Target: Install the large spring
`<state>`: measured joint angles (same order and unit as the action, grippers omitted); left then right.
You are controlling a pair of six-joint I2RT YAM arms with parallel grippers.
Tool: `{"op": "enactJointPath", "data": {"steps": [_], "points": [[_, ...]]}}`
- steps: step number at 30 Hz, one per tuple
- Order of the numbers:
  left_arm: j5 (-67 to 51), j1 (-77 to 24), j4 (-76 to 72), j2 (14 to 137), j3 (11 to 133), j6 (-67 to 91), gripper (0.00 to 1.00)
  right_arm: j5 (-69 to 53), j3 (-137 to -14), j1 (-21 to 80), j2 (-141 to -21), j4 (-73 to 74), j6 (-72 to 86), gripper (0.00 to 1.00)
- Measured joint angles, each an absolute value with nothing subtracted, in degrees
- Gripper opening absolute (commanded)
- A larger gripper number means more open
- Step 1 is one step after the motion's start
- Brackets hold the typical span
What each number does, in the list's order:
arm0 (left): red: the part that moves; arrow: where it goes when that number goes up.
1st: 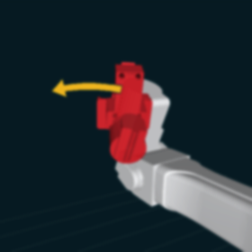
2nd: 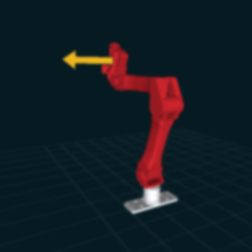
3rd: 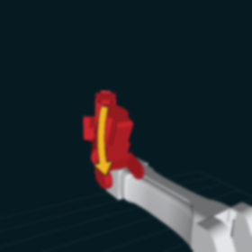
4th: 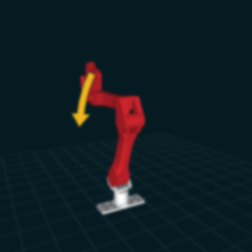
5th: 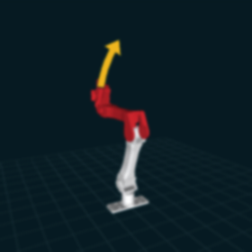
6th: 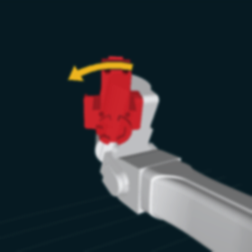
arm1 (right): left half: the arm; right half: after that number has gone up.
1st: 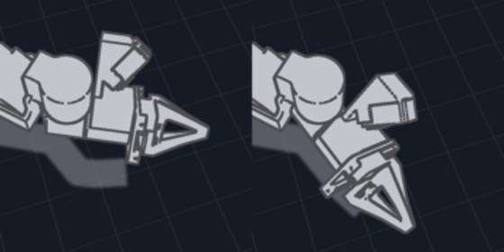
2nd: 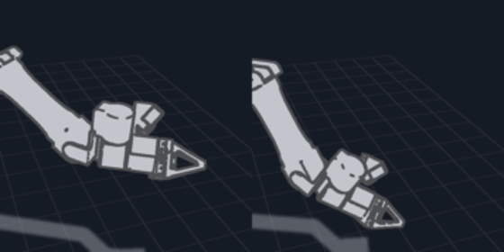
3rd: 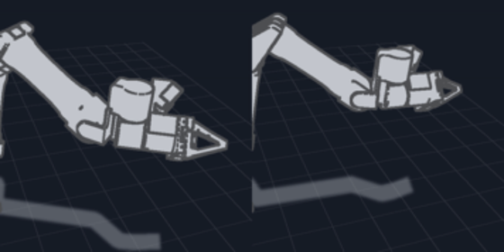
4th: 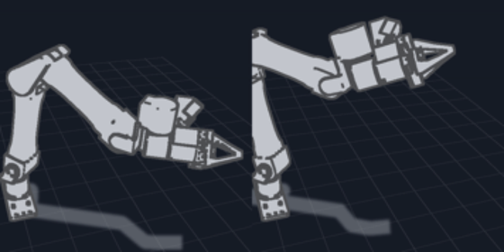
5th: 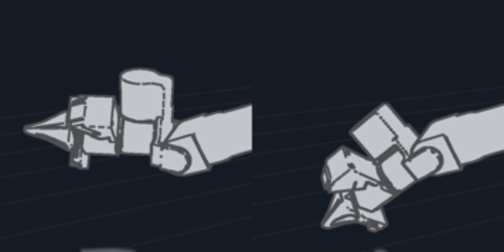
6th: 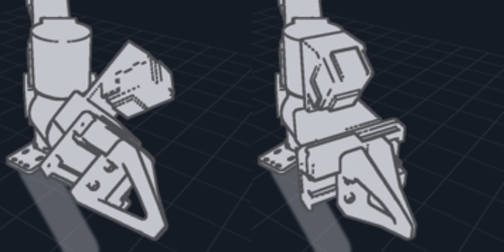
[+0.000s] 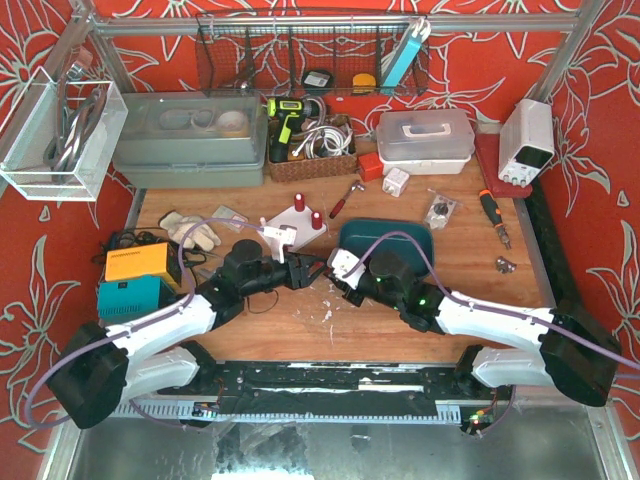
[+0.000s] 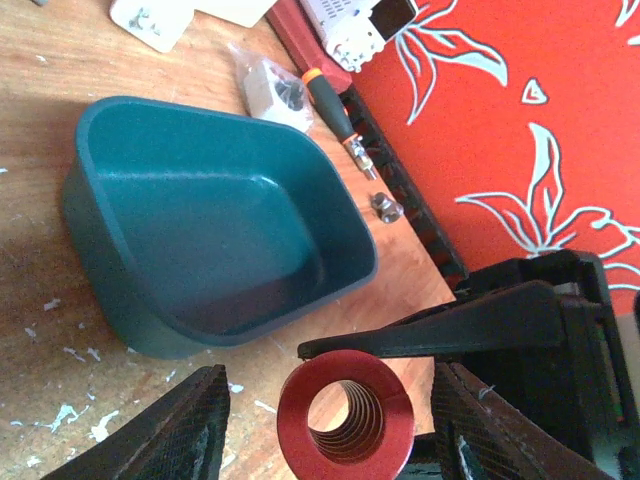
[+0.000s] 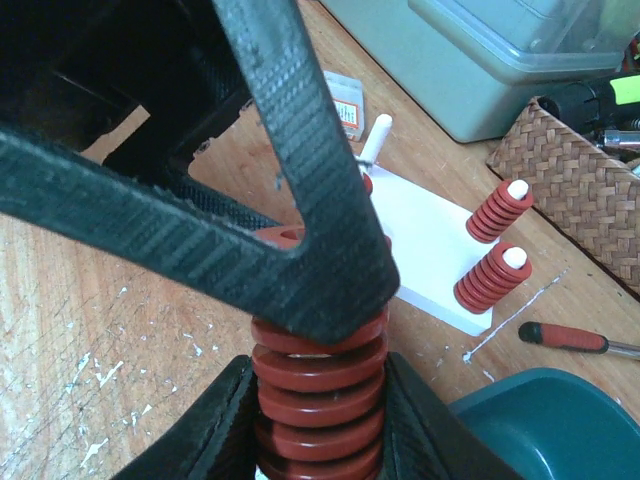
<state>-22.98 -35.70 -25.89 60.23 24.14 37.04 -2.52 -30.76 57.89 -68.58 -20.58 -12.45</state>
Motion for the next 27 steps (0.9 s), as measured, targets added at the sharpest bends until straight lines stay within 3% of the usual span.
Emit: {"op": "enactJointPath", "data": {"steps": [7,17,20,27], "points": [[-23.92,-35.92,-26.37,61.36,24.32,37.19,0.45,-2.55,-30.79,57.95,-69.19,-20.58,-12.88,0.09],[-23.0,-35.97,-25.8,61.36,24.32,36.62,0.2,-2.2,-30.79,58.28,-69.71,-20.56,-13.19,0.13],[-23.0,-35.97,-25.8,61.36,24.32,36.56,0.16,-1.72,-30.79,58.5,-69.71,-20.56,-13.21,0.24],[-22.35,-36.01,-25.32,60.93,24.32,35.66,0.14,0.08,-31.16,58.54,-69.71,-19.99,-12.84,0.66]]}}
